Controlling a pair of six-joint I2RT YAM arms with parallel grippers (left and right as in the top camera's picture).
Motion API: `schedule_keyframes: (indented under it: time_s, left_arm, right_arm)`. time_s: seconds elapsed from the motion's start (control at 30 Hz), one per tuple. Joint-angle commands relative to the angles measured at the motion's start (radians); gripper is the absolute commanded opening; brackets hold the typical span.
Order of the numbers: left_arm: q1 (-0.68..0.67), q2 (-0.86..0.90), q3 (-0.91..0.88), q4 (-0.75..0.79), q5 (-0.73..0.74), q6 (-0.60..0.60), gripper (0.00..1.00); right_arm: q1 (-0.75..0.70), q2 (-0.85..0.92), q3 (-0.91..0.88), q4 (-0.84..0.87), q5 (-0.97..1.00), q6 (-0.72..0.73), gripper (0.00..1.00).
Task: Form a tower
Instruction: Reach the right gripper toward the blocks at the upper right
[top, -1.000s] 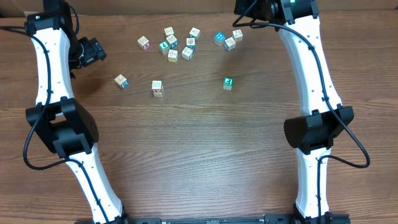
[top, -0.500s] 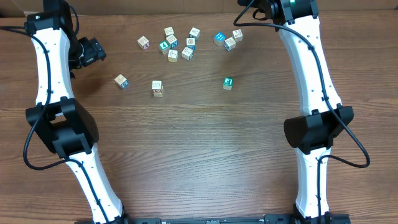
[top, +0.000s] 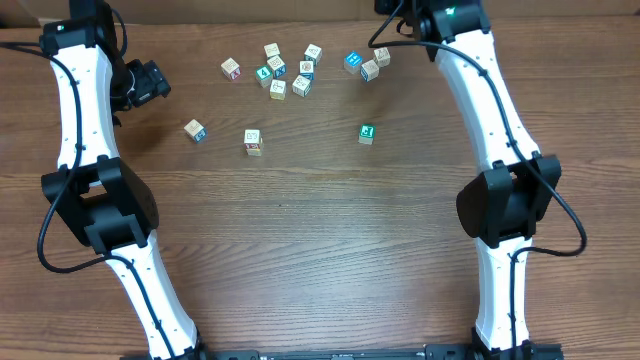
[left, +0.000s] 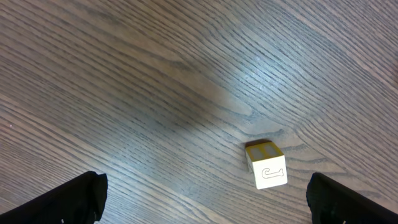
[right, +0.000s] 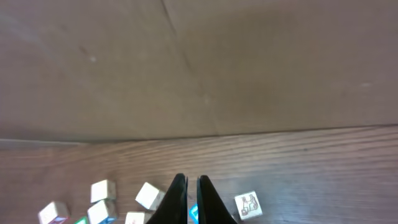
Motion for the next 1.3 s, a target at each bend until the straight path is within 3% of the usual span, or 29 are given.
schedule_keyframes:
  time_s: [0.0, 0.1, 0.17, 0.2, 0.33, 0.53, 0.87, 1.27]
  left_arm:
    - [0.002, -0.019, 0.018, 0.002, -0.002, -0.021, 1.0]
    - [0.002, -0.019, 0.018, 0.002, -0.002, -0.021, 1.0]
    - [0.002, -0.019, 0.018, 0.002, -0.002, -0.021, 1.0]
    - [0.002, -0.019, 0.018, 0.002, -0.002, -0.021, 1.0]
    - [0.002, -0.019, 0.018, 0.002, -0.002, -0.021, 1.0]
    - [0.002, -0.019, 0.018, 0.002, -0.002, -0.021, 1.0]
    - [0.002, -0.019, 0.018, 0.002, -0.002, -0.021, 0.99]
    - [0.0, -0.019, 0.018, 0.001, -0.002, -0.021, 0.99]
  right_arm:
    - [0.0, -0.022, -0.099, 0.087, 0.008, -0.01, 0.13]
    - [0.0, -0.022, -0.215, 0.212, 0.016, -0.028, 0.25]
    - [0.0, -0.022, -0.282, 0.282, 0.027, -0.031, 0.28]
    - [0.0, -0.022, -0.321, 0.323, 0.029, -0.031, 0.28]
    - [0.0, -0.019, -0.441, 0.449, 0.029, -0.031, 0.04]
    - [0.0, 0.011, -0.474, 0.505, 0.013, -0.031, 0.03]
    - [0.001, 0.015, -0.393, 0.412, -0.057, -0.022, 0.03]
    - [0.005, 0.14, -0.393, 0.458, -0.063, -0.028, 0.04]
